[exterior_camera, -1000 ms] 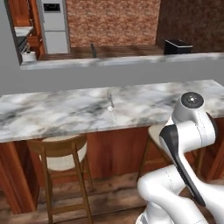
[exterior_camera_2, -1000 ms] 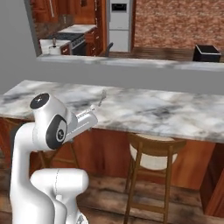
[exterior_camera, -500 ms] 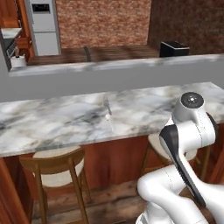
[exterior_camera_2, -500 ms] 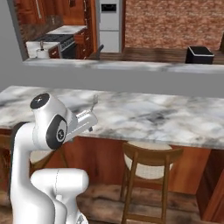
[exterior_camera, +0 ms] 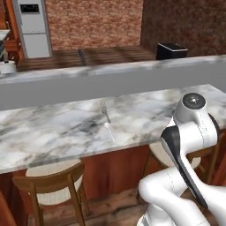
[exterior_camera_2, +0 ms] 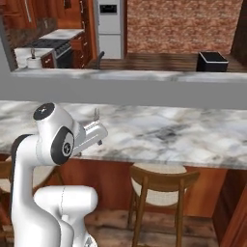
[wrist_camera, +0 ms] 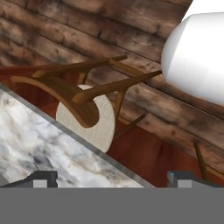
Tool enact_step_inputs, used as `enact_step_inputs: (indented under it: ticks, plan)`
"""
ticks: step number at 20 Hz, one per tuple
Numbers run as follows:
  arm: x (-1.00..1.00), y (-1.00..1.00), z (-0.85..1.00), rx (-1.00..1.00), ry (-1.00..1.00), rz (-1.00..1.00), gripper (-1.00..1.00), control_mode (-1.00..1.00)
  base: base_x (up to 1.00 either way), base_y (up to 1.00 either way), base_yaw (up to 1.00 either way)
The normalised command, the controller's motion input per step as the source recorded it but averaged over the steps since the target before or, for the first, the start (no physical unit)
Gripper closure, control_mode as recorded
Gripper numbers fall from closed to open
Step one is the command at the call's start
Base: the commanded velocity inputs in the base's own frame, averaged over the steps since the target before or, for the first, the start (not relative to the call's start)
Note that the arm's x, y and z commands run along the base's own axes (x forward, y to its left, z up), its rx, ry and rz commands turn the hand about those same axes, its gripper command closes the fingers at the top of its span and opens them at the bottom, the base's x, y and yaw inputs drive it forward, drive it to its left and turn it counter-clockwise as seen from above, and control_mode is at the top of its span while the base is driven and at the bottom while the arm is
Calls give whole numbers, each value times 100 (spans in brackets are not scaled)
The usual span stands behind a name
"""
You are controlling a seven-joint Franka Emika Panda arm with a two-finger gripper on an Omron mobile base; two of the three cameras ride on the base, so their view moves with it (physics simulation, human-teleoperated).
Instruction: Organize the utensils by type. Pick up the wooden spoons from the counter and place them in the open cabinet. Then pick up the metallic utensils from the counter and place them in the open drawer.
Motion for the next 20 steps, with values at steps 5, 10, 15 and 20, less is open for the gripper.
enact_step_inputs:
  ticks: [5, 10, 15, 20]
  plan:
    - [0, 0, 0, 0, 0, 0, -100, 100, 37, 39, -13]
    - [0, 0, 0, 0, 0, 0, -100, 100, 34, 44, -15]
    - [0, 0, 0, 0, 0, 0, -100, 100, 37, 42, -14]
    - [0, 0, 0, 0, 0, 0, -100, 100, 44, 58, -15]
